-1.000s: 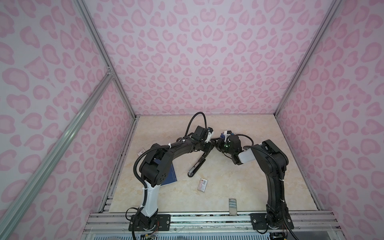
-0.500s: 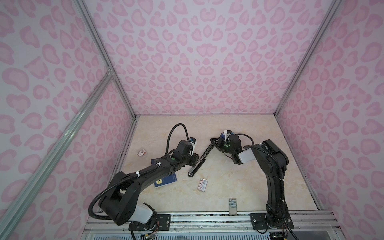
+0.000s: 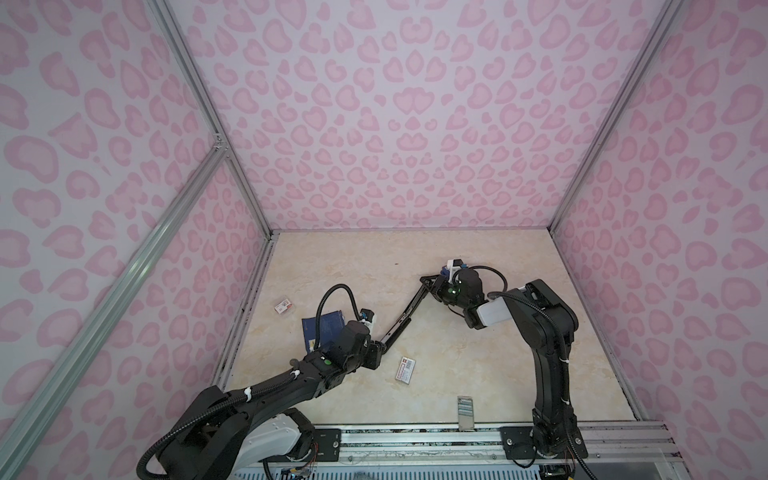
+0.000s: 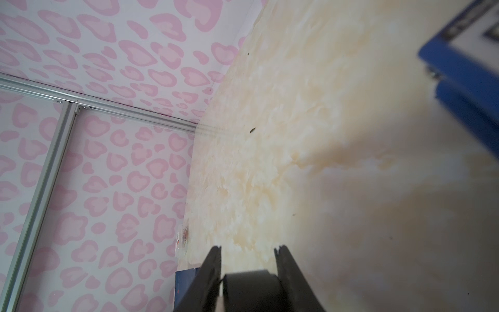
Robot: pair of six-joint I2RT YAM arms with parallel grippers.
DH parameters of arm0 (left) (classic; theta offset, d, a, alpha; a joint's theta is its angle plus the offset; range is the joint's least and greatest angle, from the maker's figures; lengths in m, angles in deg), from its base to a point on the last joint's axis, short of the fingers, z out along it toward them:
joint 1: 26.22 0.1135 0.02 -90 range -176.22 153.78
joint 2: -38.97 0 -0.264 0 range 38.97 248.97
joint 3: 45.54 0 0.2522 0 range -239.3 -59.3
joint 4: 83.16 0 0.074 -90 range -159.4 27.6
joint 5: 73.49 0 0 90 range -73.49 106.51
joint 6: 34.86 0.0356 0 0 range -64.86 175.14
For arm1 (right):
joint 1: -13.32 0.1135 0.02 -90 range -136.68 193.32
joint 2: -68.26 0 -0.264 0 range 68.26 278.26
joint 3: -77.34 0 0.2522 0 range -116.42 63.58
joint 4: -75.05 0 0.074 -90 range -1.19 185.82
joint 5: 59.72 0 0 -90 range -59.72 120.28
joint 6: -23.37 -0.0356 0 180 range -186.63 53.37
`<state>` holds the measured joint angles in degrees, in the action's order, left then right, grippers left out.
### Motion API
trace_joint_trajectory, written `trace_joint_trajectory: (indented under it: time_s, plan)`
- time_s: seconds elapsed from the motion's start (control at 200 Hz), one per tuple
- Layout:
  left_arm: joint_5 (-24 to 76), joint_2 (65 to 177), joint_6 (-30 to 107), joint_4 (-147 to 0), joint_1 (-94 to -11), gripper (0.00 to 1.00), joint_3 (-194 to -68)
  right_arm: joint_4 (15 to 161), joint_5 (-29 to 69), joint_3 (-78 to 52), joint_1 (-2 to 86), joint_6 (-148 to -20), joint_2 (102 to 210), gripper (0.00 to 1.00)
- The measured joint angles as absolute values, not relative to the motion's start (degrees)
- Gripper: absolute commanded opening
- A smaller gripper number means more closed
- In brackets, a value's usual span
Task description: Load the staples into the stapler
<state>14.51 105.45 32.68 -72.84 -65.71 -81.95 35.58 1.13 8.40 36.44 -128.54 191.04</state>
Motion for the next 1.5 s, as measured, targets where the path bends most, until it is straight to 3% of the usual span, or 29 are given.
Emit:
trace_joint_trajectory:
  time_s: [0.2,0.52,0.635,0.845,1.5]
  plan:
    - [14.45,108.72,32.51,-76.62,-65.77,0.38,-81.56,35.6,1.13,8.38,36.66,-128.52,191.04,0.34]
    - [15.1,110.36,32.75,-79.88,-65.84,0.31,-81.3,36.06,1.31,8.01,36.98,-128.36,191.04,0.34]
    - [15.39,111.52,32.88,-80.66,-65.84,0.22,-81.3,36.11,1.35,7.99,37.03,-128.36,191.04,0.34]
    - [16.46,112.22,34.91,-81.54,-65.92,0.13,-81.3,36.19,1.83,7.81,37.0,-128.32,191.04,0.34]
    - [14.58,112.2,37.64,-79.74,-66.19,0.11,-83.26,48.43,2.14,6.85,39.3,-117.0,180.96,0.42]
